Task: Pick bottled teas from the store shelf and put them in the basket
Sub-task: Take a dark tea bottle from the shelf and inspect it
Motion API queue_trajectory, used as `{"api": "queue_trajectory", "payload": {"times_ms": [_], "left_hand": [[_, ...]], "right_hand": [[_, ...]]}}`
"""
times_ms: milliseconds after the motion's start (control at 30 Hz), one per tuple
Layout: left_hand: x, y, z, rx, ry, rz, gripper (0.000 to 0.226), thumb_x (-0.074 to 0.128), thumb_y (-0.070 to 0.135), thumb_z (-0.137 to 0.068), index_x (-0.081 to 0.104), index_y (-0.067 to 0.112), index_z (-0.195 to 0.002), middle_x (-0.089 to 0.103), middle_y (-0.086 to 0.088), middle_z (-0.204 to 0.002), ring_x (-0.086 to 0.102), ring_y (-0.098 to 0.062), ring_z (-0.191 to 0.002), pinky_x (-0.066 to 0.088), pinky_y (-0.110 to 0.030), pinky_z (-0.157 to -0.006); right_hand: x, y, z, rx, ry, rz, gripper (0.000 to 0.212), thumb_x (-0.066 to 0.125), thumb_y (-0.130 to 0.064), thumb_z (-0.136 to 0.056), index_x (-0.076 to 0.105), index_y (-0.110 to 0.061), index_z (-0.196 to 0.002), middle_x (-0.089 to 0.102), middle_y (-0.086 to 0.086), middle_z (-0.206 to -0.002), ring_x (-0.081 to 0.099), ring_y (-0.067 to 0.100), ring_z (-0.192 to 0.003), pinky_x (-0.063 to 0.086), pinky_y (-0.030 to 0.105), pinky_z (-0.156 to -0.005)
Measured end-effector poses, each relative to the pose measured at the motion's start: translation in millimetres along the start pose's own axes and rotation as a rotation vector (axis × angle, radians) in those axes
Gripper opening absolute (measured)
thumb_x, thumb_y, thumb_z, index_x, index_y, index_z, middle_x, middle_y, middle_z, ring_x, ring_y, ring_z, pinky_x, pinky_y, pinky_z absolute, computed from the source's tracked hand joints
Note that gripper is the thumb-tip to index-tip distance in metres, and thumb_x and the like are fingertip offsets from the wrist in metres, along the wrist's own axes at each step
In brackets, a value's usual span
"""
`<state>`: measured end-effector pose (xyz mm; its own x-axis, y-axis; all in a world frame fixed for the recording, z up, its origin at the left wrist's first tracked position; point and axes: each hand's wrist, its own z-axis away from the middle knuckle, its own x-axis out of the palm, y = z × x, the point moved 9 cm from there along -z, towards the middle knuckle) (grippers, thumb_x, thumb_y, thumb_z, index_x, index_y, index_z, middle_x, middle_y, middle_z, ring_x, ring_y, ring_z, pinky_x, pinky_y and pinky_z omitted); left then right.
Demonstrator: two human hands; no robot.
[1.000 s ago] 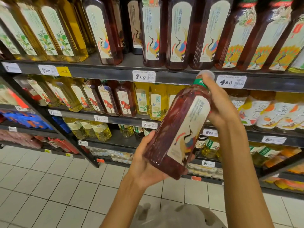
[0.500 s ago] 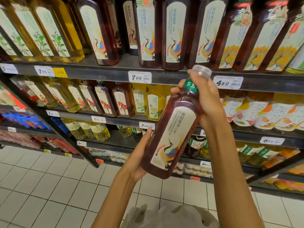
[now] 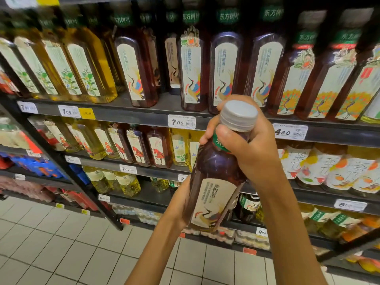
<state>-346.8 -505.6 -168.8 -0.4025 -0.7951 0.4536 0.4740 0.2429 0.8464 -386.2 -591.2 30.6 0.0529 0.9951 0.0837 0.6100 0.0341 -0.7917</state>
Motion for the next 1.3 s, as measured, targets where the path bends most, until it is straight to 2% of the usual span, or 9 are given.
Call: {"api": "queue_trajectory", "payload": {"times_ms": [133,233,367,467,667,800,1033,1167,1300], "left_hand": [[-25,30,1,0.101,0.062,-0.208,0.038,0.051,0.050,-0.077,0.075,0.025,-0.091,0.076,0.000,-0.089,0.073,-0.016,-0.084,0.057,-0.024,-0.065],[-32,62,9,0.244,0.084,-0.325,0.031,0.050,0.045,-0.093,0.064,0.027,-0.115,0.074,0.018,-0.084,0.070,0.001,-0.078,0.051,-0.010,-0.060],[-27,97,20,0.458,0.129,-0.427,0.046,0.066,0.055,-0.066,0.057,0.041,-0.109,0.070,0.026,-0.099,0.066,0.005,-0.094,0.051,-0.010,-0.069],[-34,121,15,0.546,0.255,-0.388,0.025,0.070,0.044,-0.080,0.059,0.042,-0.102,0.069,0.031,-0.094,0.064,0.008,-0.092,0.049,-0.007,-0.069],[-42,174,-16,0.633,0.368,-0.354,0.016,0.068,0.034,-0.084,0.060,0.037,-0.098,0.071,0.022,-0.085,0.065,0.010,-0.080,0.049,-0.007,-0.060],[-47,198,-36,0.656,0.395,-0.338,0.021,0.070,0.032,-0.083,0.065,0.030,-0.103,0.072,0.013,-0.093,0.068,0.002,-0.084,0.054,-0.013,-0.066],[-51,229,-57,0.752,0.402,-0.437,0.061,0.071,0.053,-0.067,0.054,0.029,-0.121,0.067,0.009,-0.108,0.065,-0.003,-0.097,0.056,-0.019,-0.075],[-48,233,-76,0.761,0.414,-0.536,0.069,0.071,0.052,-0.074,0.047,0.026,-0.133,0.052,-0.003,-0.128,0.052,-0.003,-0.113,0.050,-0.016,-0.088],[-52,229,-92,0.719,0.495,-0.644,0.064,0.070,0.043,-0.080,0.044,0.028,-0.137,0.045,-0.004,-0.132,0.035,0.000,-0.113,0.032,-0.002,-0.078]], "right_hand": [[-16,27,-24,0.155,0.263,-0.022,0.016,0.063,-0.014,-0.087,0.056,-0.021,-0.100,0.068,0.003,-0.078,0.068,0.020,-0.074,0.055,0.031,-0.072],[-20,49,-49,0.308,0.396,-0.095,0.021,0.065,-0.014,-0.089,0.059,-0.014,-0.109,0.068,0.014,-0.098,0.070,0.019,-0.079,0.055,0.026,-0.063],[8,54,-99,0.320,0.301,-0.051,0.030,0.071,-0.013,-0.084,0.056,-0.012,-0.110,0.069,0.016,-0.105,0.072,0.019,-0.081,0.058,0.031,-0.067],[32,44,-136,0.225,0.232,-0.029,0.025,0.074,-0.008,-0.081,0.058,-0.013,-0.099,0.069,0.019,-0.103,0.070,0.032,-0.091,0.059,0.036,-0.075],[41,50,-200,0.168,0.179,0.272,0.027,0.064,-0.026,-0.090,0.057,-0.010,-0.111,0.063,0.013,-0.114,0.064,0.022,-0.101,0.053,0.031,-0.084],[40,53,-223,0.153,0.236,0.495,0.031,0.053,-0.038,-0.095,0.049,-0.008,-0.102,0.049,-0.006,-0.085,0.048,0.006,-0.073,0.035,0.026,-0.058],[36,48,-239,0.112,0.317,0.397,0.040,0.056,-0.023,-0.092,0.056,0.015,-0.103,0.061,0.032,-0.090,0.047,0.020,-0.071,0.038,0.034,-0.064],[31,50,-242,0.089,0.342,0.383,0.040,0.061,-0.021,-0.090,0.058,0.019,-0.094,0.063,0.028,-0.082,0.053,0.026,-0.069,0.045,0.042,-0.064],[39,49,-242,0.038,0.265,0.497,0.044,0.061,-0.031,-0.091,0.061,0.012,-0.101,0.066,0.027,-0.102,0.062,0.038,-0.095,0.050,0.051,-0.084]]}}
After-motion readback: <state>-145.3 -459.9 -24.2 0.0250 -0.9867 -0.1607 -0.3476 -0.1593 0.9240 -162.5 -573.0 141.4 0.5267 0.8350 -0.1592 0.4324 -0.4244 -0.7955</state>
